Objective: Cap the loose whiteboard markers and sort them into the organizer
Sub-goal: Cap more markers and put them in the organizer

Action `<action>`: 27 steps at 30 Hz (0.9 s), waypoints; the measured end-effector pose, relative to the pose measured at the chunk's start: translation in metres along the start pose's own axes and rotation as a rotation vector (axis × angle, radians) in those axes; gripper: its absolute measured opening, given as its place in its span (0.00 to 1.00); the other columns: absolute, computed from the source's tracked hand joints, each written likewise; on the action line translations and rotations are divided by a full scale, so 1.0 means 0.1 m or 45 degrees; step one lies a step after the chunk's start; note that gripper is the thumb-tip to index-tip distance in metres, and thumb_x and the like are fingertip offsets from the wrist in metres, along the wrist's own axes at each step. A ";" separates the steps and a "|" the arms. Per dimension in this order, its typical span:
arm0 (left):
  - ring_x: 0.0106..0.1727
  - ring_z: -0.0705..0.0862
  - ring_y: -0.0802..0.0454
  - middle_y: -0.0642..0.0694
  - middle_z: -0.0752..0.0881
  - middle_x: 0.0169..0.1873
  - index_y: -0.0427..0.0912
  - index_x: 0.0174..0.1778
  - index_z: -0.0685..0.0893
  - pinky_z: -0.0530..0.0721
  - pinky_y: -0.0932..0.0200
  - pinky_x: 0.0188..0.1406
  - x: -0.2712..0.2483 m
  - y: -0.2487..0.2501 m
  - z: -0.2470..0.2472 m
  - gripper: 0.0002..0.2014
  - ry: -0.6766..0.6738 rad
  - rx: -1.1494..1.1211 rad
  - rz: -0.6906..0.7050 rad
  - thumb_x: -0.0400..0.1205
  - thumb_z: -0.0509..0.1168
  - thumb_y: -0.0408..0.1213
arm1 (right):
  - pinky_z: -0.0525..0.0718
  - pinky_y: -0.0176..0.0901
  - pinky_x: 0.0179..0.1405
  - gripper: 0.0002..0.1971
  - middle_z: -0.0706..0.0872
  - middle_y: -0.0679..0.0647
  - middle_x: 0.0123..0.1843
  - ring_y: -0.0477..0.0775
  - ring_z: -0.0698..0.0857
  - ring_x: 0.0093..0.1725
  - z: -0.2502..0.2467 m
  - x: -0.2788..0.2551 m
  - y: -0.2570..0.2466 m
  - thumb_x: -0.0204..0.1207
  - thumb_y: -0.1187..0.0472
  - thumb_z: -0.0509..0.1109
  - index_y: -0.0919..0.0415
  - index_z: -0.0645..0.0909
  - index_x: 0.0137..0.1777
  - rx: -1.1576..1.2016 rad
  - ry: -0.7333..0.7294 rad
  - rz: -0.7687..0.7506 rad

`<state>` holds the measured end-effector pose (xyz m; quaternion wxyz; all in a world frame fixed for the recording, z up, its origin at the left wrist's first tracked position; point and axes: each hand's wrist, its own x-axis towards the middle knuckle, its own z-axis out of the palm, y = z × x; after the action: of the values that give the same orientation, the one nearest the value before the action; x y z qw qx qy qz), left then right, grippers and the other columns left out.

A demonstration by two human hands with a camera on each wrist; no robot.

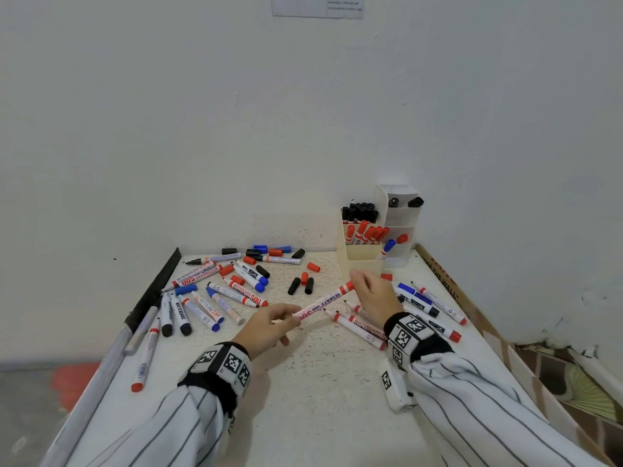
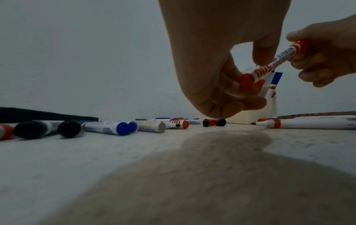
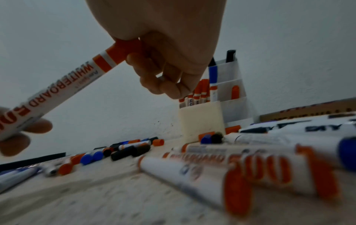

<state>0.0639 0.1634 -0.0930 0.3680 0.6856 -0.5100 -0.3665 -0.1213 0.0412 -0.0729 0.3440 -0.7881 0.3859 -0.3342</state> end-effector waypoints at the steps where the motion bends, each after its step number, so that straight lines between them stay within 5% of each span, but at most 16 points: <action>1: 0.34 0.83 0.59 0.52 0.83 0.50 0.48 0.68 0.76 0.79 0.71 0.30 0.01 0.05 0.05 0.16 0.019 -0.017 0.008 0.84 0.61 0.40 | 0.71 0.33 0.27 0.16 0.74 0.51 0.29 0.48 0.72 0.28 -0.09 0.01 0.02 0.84 0.53 0.55 0.59 0.74 0.38 0.032 0.026 0.007; 5: 0.38 0.83 0.57 0.49 0.83 0.52 0.49 0.71 0.73 0.78 0.69 0.36 0.17 0.32 0.36 0.18 0.062 -0.003 0.037 0.84 0.59 0.39 | 0.74 0.28 0.27 0.12 0.83 0.47 0.35 0.39 0.79 0.28 -0.51 0.07 0.04 0.83 0.55 0.59 0.63 0.78 0.46 0.102 0.222 0.026; 10: 0.57 0.78 0.56 0.48 0.80 0.62 0.48 0.71 0.74 0.75 0.63 0.59 0.45 0.70 0.98 0.17 -0.169 0.324 0.125 0.85 0.58 0.39 | 0.79 0.38 0.35 0.08 0.85 0.56 0.46 0.49 0.79 0.33 -1.07 0.16 0.15 0.80 0.53 0.63 0.57 0.78 0.51 -0.043 0.366 0.010; 13: 0.67 0.75 0.49 0.47 0.77 0.68 0.53 0.70 0.75 0.71 0.48 0.71 0.60 0.85 1.34 0.17 -0.215 0.654 0.214 0.85 0.55 0.44 | 0.78 0.28 0.31 0.11 0.85 0.56 0.48 0.46 0.80 0.37 -1.33 0.18 0.22 0.80 0.57 0.65 0.62 0.80 0.56 -0.046 0.424 0.017; 16: 0.75 0.65 0.41 0.43 0.71 0.72 0.60 0.73 0.70 0.59 0.37 0.74 0.68 0.97 1.57 0.19 -0.273 1.097 0.187 0.85 0.51 0.48 | 0.82 0.30 0.35 0.08 0.86 0.55 0.48 0.49 0.82 0.40 -1.50 0.20 0.29 0.80 0.58 0.64 0.59 0.80 0.55 -0.061 0.422 0.001; 21: 0.76 0.64 0.38 0.42 0.71 0.73 0.61 0.73 0.69 0.53 0.33 0.74 0.82 0.97 1.64 0.19 -0.376 1.355 0.060 0.85 0.49 0.53 | 0.79 0.35 0.38 0.05 0.86 0.53 0.47 0.49 0.82 0.38 -1.61 0.28 0.34 0.79 0.58 0.65 0.53 0.79 0.52 -0.042 0.437 -0.039; 27: 0.64 0.75 0.42 0.45 0.83 0.56 0.47 0.60 0.77 0.53 0.36 0.74 0.94 0.93 1.55 0.19 -0.221 1.274 0.041 0.84 0.50 0.55 | 0.81 0.26 0.33 0.09 0.84 0.52 0.45 0.50 0.83 0.39 -1.52 0.60 0.12 0.80 0.61 0.65 0.61 0.80 0.56 -0.030 0.466 -0.193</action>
<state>-0.0926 0.0322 -0.0947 -0.0435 0.7369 -0.6625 -0.1273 -0.2176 -0.0575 0.0155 0.2329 -0.7450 0.3855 -0.4921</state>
